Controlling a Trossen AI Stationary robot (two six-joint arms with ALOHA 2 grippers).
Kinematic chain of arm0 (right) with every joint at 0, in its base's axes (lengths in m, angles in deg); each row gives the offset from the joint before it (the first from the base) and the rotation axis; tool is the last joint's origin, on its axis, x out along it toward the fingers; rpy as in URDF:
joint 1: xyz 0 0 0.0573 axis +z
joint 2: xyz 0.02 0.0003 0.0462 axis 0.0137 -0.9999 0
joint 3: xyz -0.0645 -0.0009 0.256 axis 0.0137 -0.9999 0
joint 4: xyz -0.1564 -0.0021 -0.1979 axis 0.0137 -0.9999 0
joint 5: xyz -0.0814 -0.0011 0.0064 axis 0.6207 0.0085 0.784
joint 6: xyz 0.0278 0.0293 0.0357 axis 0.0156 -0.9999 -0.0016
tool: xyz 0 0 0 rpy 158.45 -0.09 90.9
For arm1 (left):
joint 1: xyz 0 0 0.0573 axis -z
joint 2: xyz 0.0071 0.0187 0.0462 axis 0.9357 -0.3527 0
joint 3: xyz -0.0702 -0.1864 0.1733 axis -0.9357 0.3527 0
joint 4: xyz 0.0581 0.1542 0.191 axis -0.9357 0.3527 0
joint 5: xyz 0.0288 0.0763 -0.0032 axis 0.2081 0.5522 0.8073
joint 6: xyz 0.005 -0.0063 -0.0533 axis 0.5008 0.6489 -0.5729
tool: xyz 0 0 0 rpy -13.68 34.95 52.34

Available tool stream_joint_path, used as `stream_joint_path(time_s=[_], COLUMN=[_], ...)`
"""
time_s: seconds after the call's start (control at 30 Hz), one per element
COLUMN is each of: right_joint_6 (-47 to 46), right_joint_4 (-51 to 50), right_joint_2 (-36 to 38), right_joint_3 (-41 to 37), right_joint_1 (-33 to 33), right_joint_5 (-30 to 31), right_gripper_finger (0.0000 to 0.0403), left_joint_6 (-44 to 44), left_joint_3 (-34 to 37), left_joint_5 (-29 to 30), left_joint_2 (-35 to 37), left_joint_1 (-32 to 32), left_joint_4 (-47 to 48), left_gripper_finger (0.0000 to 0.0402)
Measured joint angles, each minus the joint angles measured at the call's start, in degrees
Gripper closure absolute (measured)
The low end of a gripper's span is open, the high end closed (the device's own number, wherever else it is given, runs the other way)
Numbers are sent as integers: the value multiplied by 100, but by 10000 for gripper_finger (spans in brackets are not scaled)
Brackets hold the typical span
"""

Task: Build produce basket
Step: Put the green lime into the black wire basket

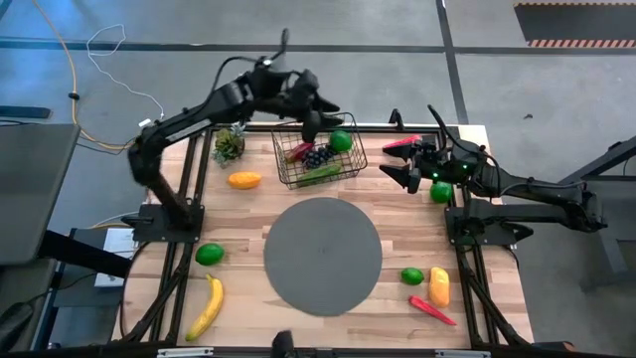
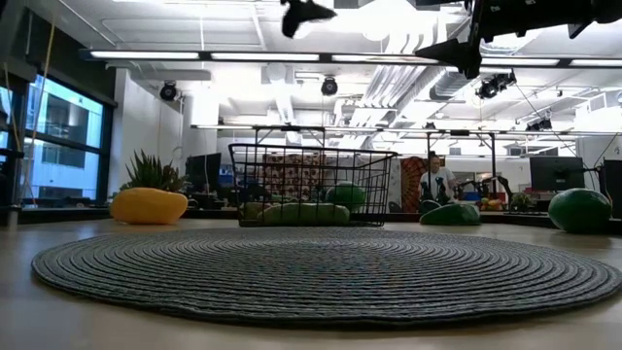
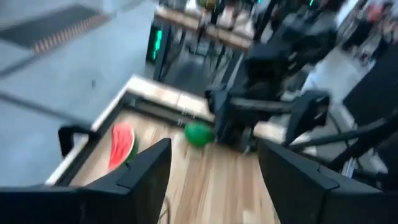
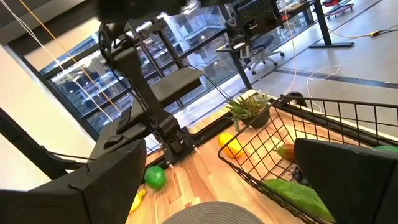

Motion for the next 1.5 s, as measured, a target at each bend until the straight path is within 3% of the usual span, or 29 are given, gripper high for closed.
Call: stream_joint_path(time_s=[0.27,0.47,0.6,0.73,0.9,1.5], right_joint_6=[-20,-18,-37,70,114,-44], right_joint_4=[-2,0,0,2,2,4], right_joint_2=[0,0,0,0,0,0], right_joint_3=[0,0,0,0,0,0], right_joint_1=[0,0,0,0,0,0], right_joint_5=[0,0,0,0,0,0], right_gripper_finger=[13,13,13,13,13,13], left_joint_6=[-927,-1396,-1473,-1428,-1403,-1259], left_joint_3=[3136,5393,6353,6772,6815,6815], left_joint_5=[110,879,1296,1452,1516,1514], left_joint_2=[1943,3312,4049,4598,4933,4991], left_joint_1=[378,792,1006,1079,1070,1070], left_joint_4=[-2487,-4710,-5398,-5375,-5333,-5328], left_gripper_finger=[185,186,186,186,186,186])
